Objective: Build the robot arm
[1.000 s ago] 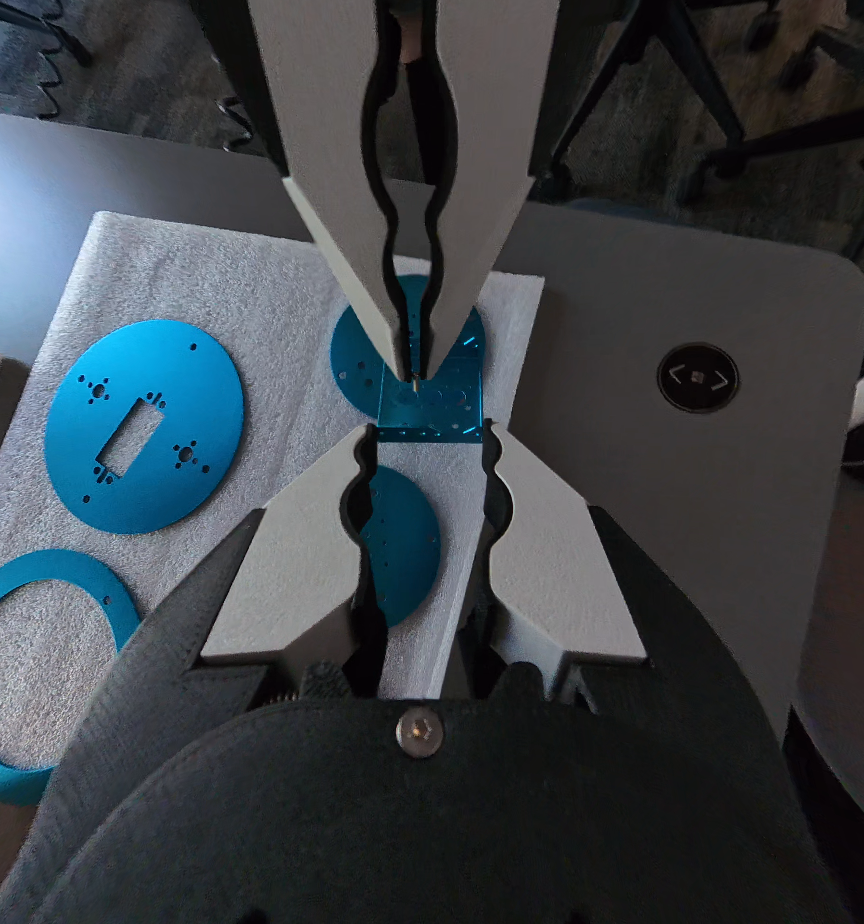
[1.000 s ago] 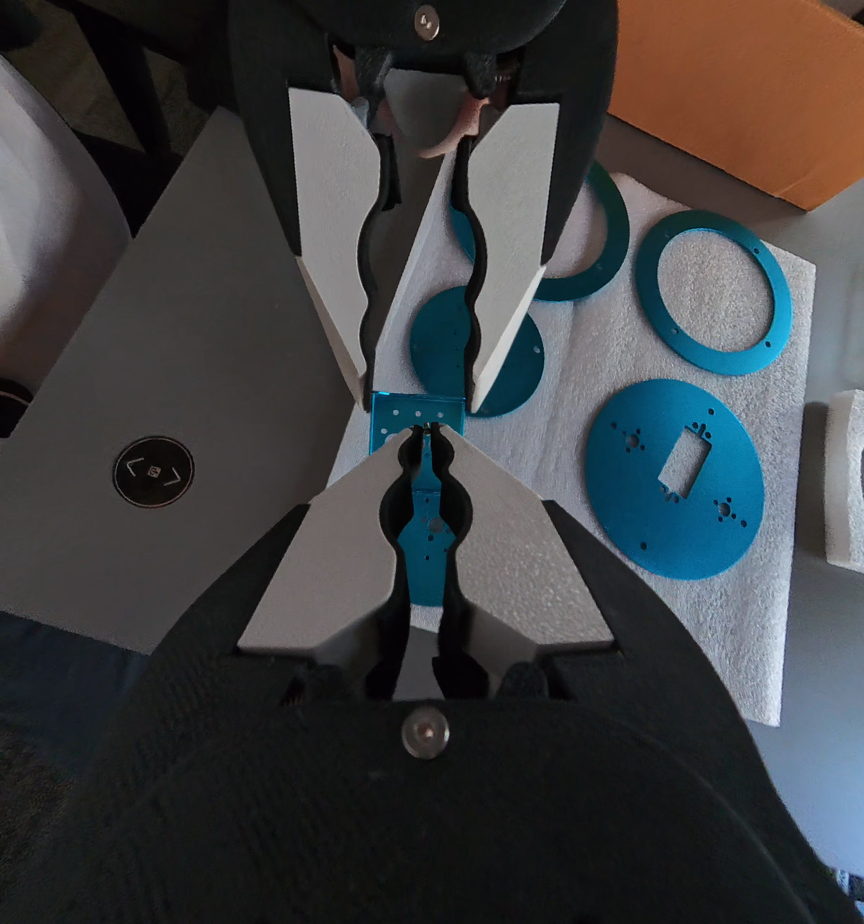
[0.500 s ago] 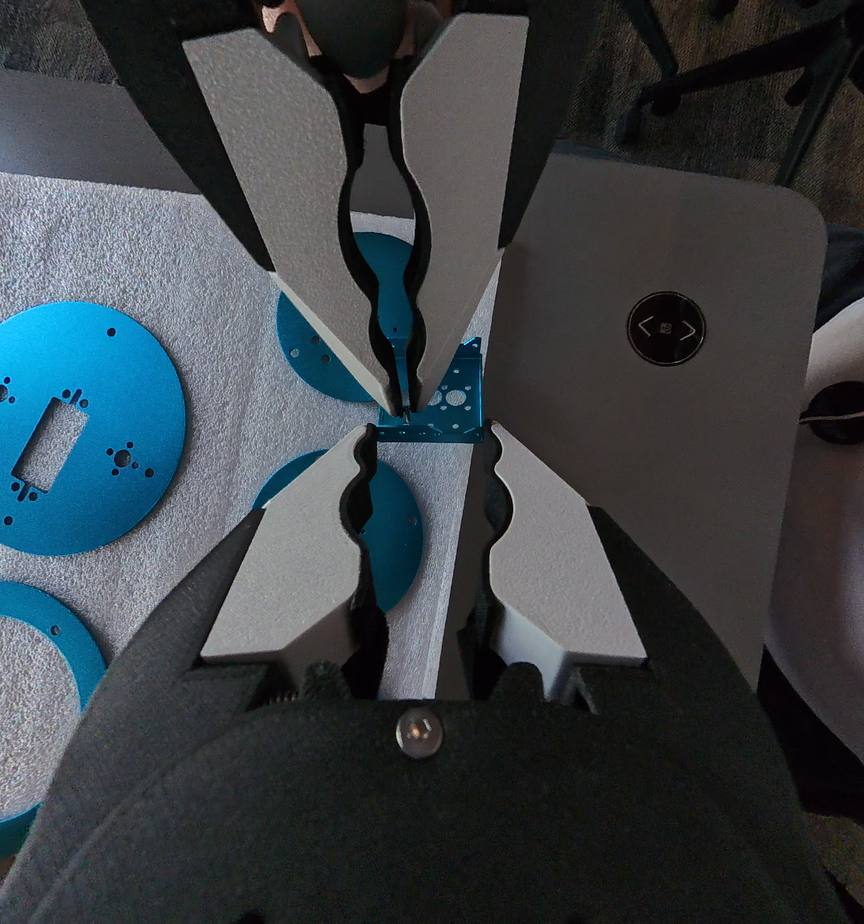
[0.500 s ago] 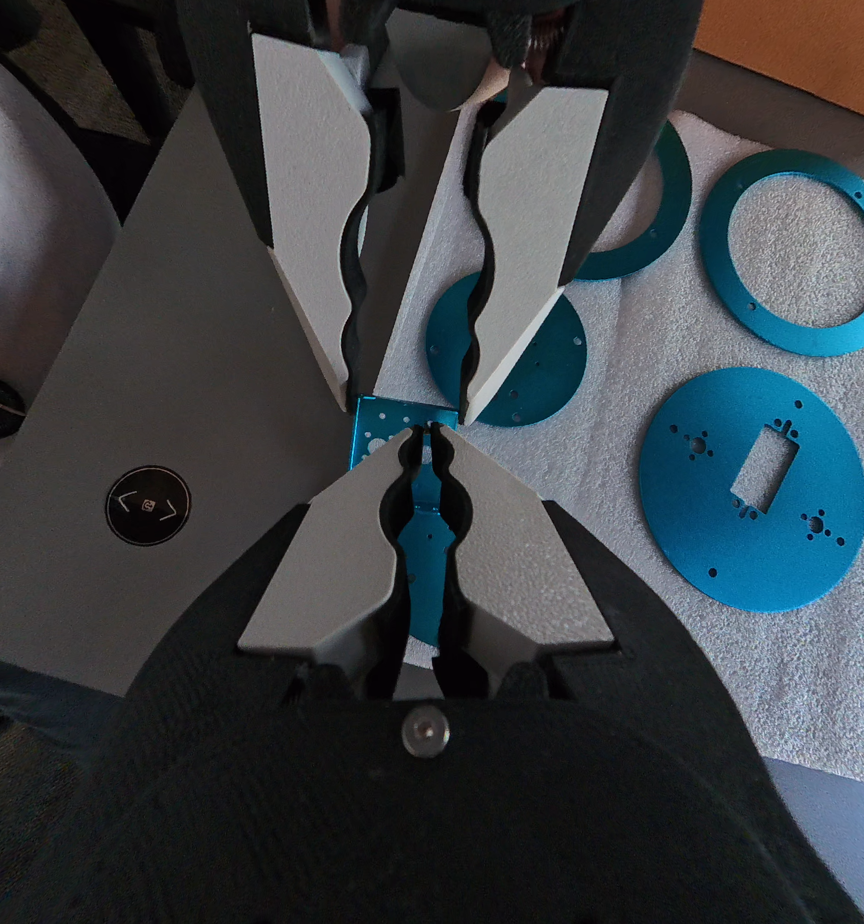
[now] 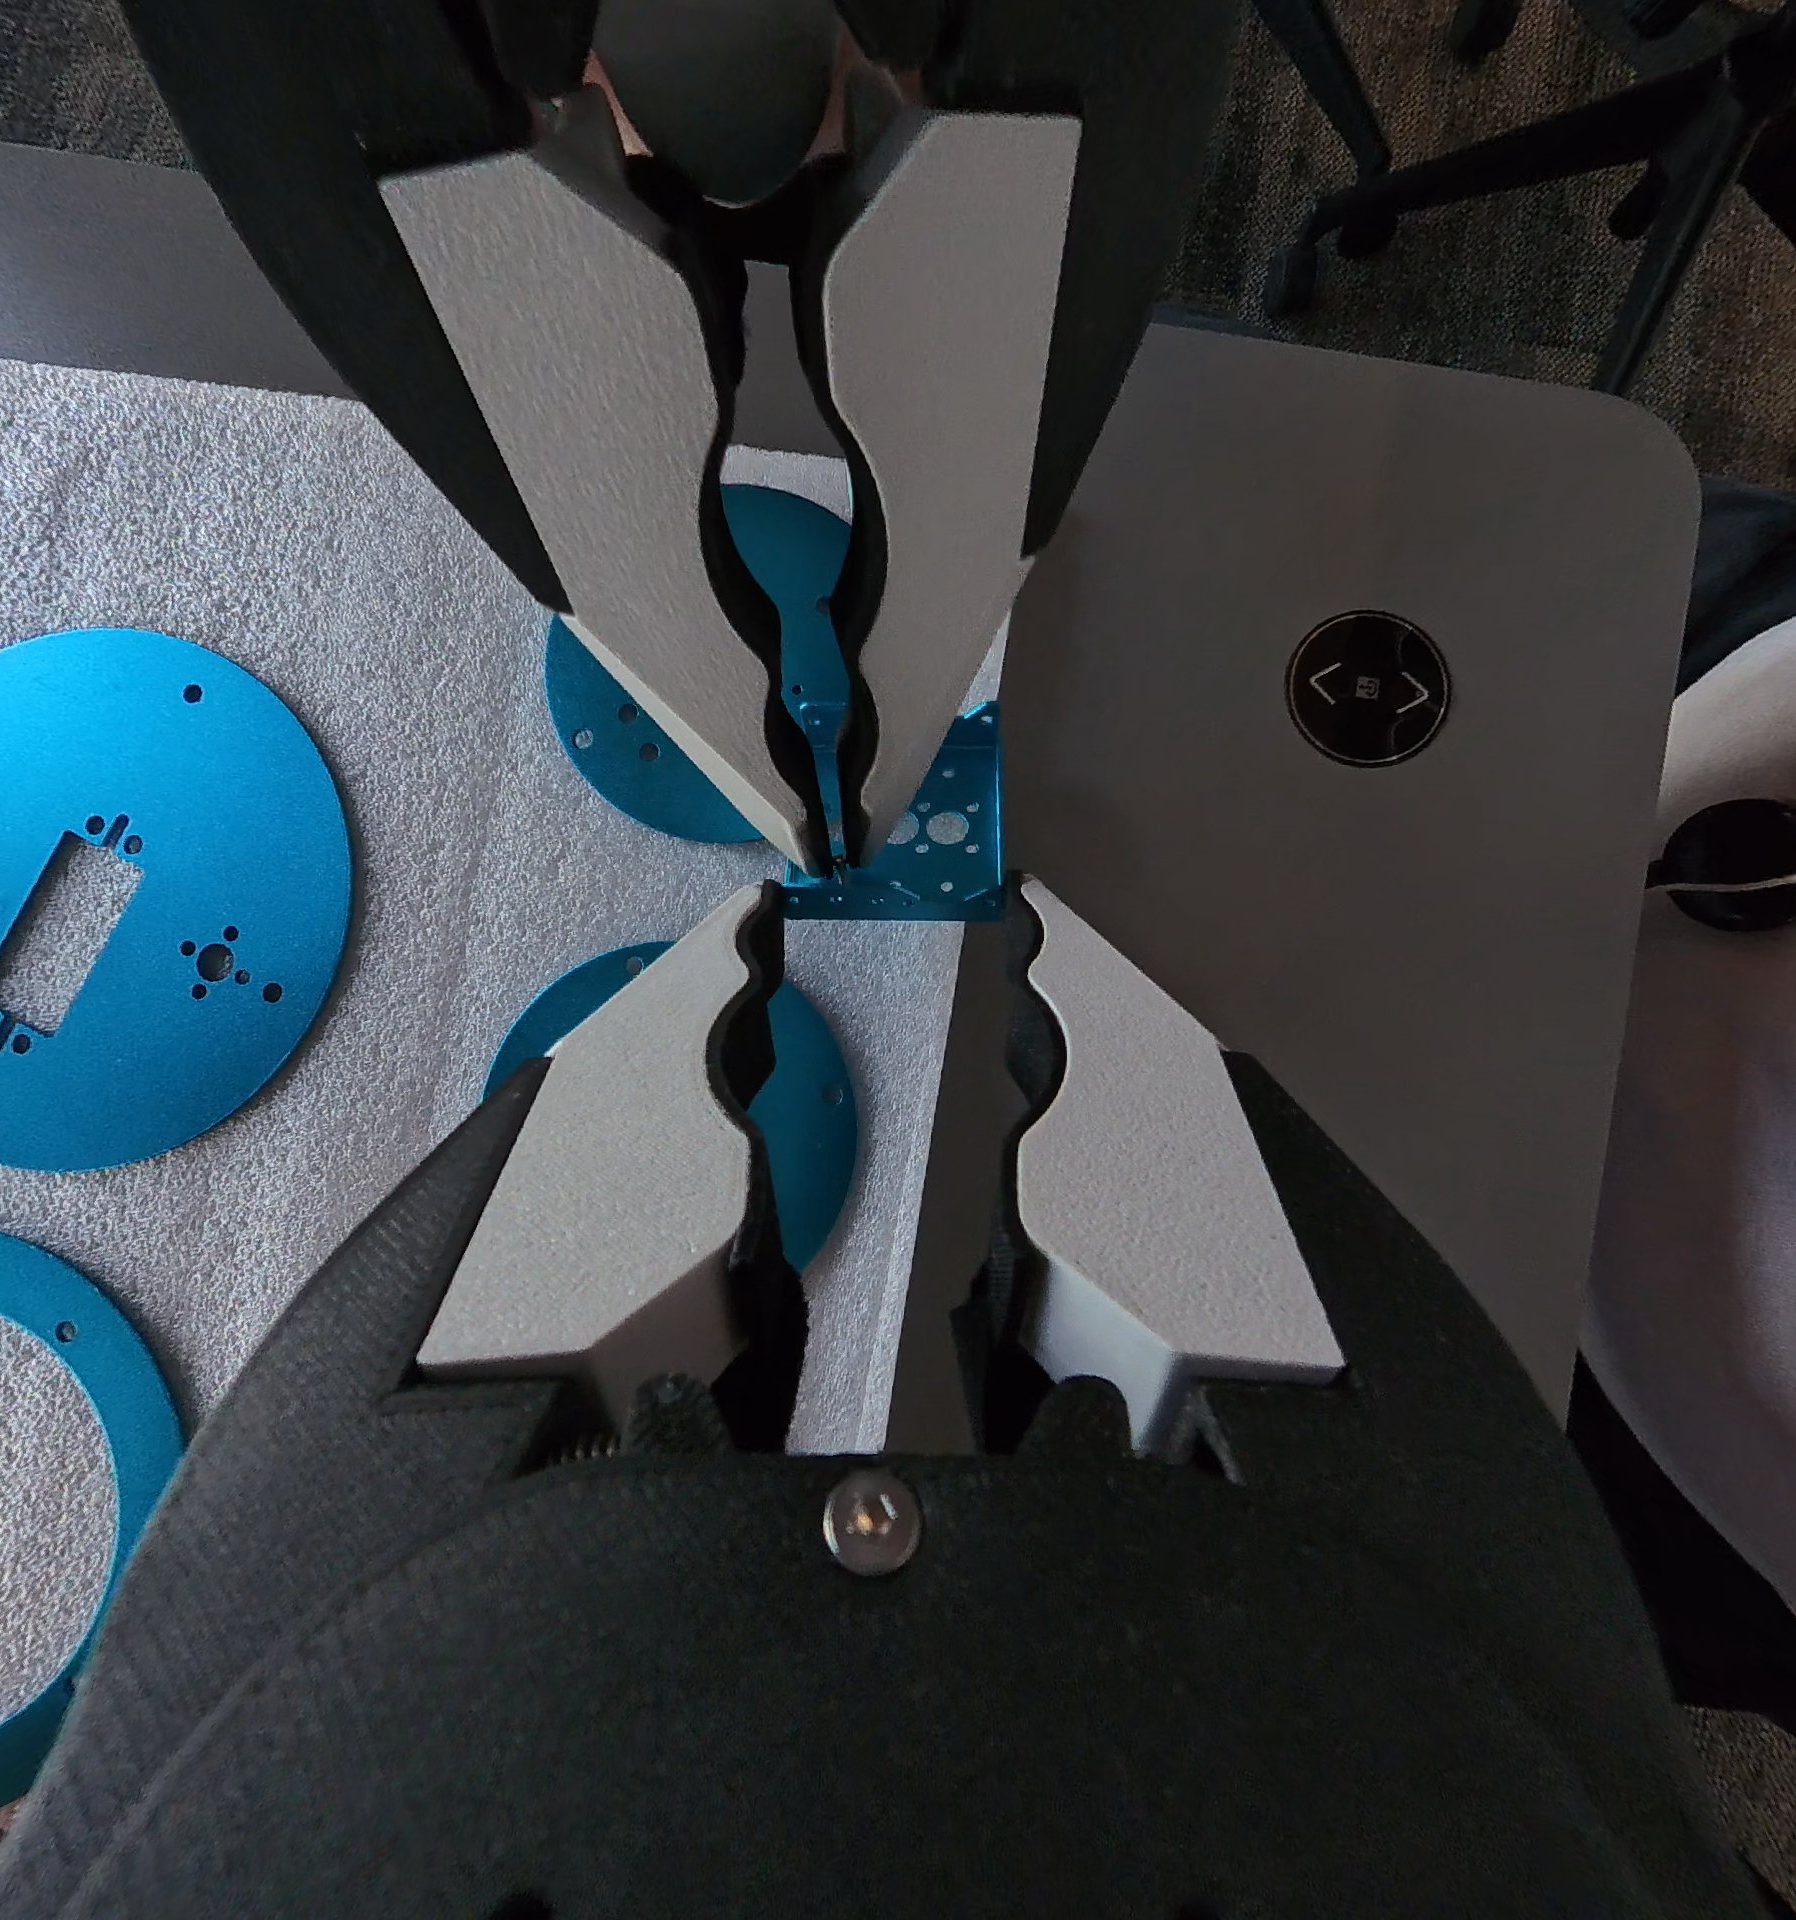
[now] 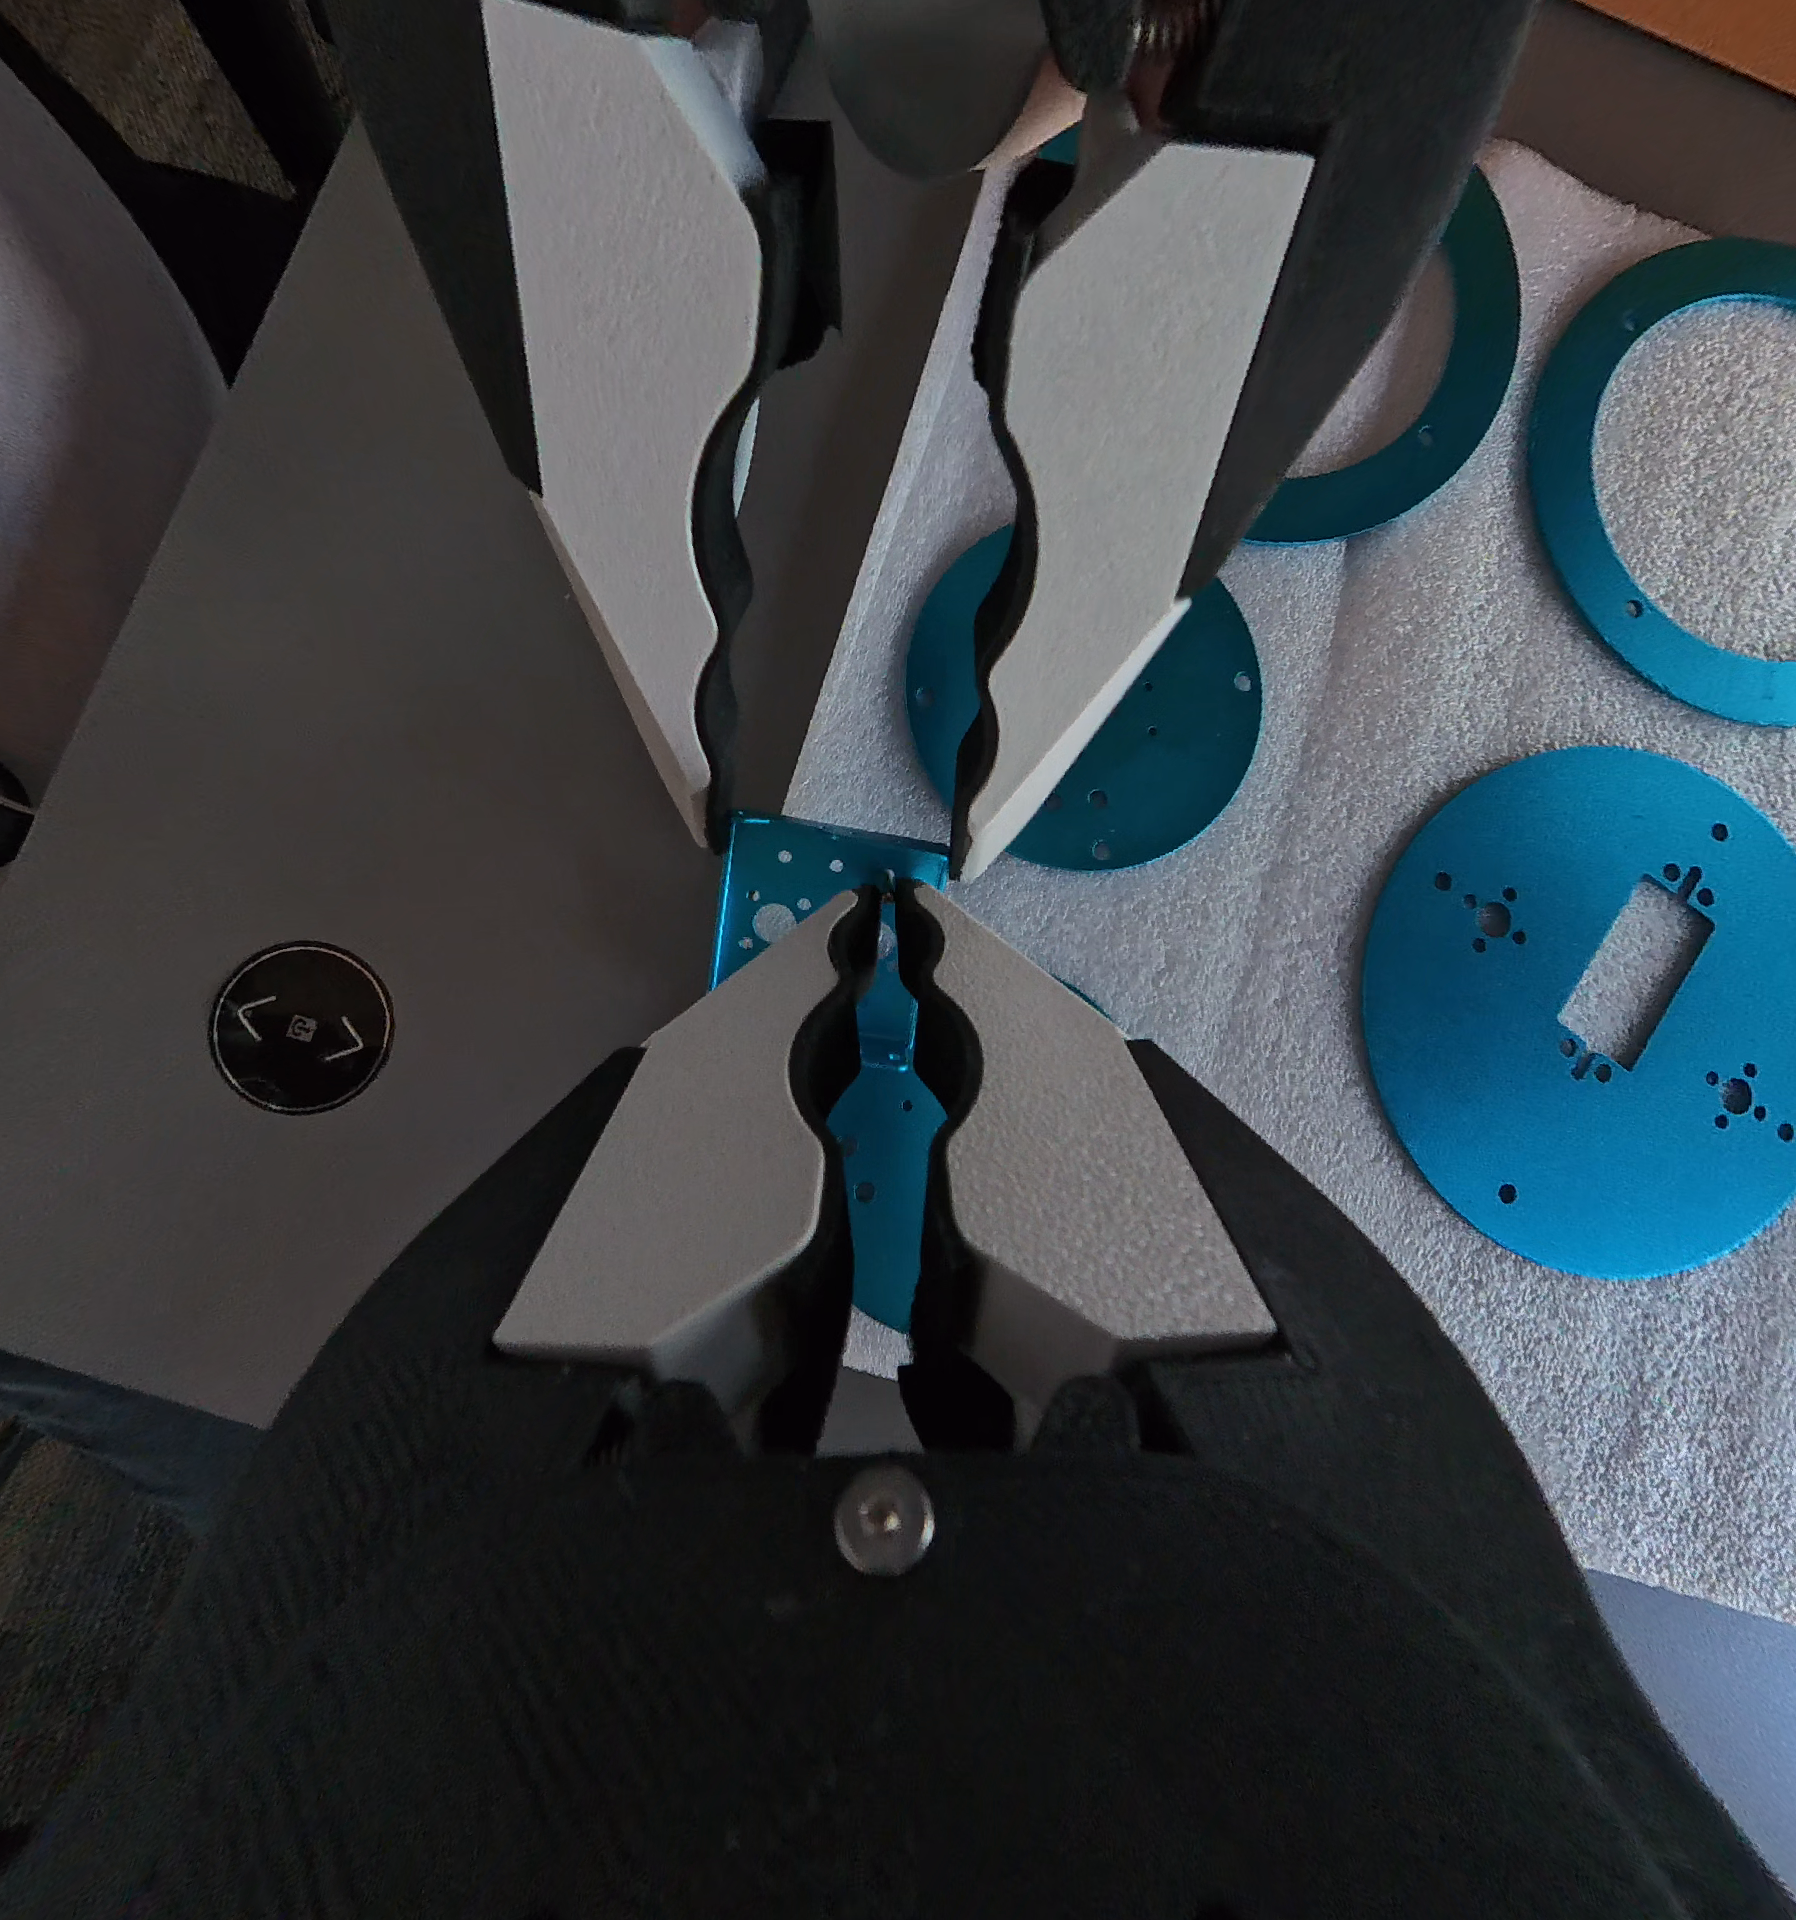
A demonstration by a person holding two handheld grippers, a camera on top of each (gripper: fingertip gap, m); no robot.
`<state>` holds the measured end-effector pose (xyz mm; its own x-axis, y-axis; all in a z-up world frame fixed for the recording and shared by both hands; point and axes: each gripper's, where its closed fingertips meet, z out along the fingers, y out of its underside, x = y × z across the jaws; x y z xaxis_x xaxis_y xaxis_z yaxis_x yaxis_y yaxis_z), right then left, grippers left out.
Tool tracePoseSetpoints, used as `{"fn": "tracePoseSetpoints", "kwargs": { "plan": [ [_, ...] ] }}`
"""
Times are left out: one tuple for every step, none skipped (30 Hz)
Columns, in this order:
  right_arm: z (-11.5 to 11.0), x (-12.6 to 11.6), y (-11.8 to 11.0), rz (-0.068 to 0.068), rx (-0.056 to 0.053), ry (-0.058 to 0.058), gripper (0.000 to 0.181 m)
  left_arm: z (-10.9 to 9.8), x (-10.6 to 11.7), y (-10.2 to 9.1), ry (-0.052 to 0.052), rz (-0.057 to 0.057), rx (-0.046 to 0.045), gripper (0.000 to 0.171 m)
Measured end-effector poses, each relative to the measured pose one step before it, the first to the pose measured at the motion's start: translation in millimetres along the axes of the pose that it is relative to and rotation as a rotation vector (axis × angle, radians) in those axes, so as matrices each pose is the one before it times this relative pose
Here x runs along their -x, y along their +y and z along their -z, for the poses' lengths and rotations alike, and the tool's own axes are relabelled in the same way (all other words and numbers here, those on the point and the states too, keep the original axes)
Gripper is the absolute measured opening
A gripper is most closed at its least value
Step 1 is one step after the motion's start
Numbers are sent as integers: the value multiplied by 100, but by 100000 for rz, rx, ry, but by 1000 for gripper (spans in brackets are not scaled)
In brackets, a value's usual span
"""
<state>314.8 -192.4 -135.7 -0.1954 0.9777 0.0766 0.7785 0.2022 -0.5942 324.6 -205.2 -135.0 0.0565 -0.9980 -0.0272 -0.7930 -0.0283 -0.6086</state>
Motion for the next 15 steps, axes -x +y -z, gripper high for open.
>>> {"fn": "tracePoseSetpoints", "kwargs": {
  "plan": [
    [-36,42,-23,538,442,9,1,8,-37,-53,269,294,-301,41],
    [-36,9,9,413,697,69,1,-14,-16,4,200,238,108,41],
    [-29,-14,41,141,792,179,2,-10,10,31,-70,-32,250,41],
    [7,-28,21,38,747,257,2,12,17,0,-183,-166,41,41],
    [30,11,-29,88,529,77,2,30,-3,-29,-85,-63,-39,41],
    [34,37,-96,231,177,95,2,27,-22,-53,26,129,-105,41],
    [39,45,-120,306,-108,102,2,44,-25,-70,137,264,-249,41],
    [24,45,-78,-31,-5,-55,2,20,-26,-48,94,196,-167,41],
    [18,-1,-46,-437,-144,43,2,10,21,-7,-272,-32,-67,41],
    [5,-22,-7,-622,-159,58,2,-2,62,31,-427,-161,17,41],
    [18,13,3,-326,-210,-88,2,2,37,36,-194,17,5,41],
    [36,-26,-4,-154,-473,302,3,0,16,9,21,335,-194,41],
    [41,-13,-21,-302,-690,168,5,15,10,-14,81,467,-383,41],
    [53,53,-29,-546,-828,-235,6,5,-3,-13,130,409,-418,41],
    [56,23,-26,-590,-883,-129,6,7,2,12,47,359,-286,41]
  ]
}}
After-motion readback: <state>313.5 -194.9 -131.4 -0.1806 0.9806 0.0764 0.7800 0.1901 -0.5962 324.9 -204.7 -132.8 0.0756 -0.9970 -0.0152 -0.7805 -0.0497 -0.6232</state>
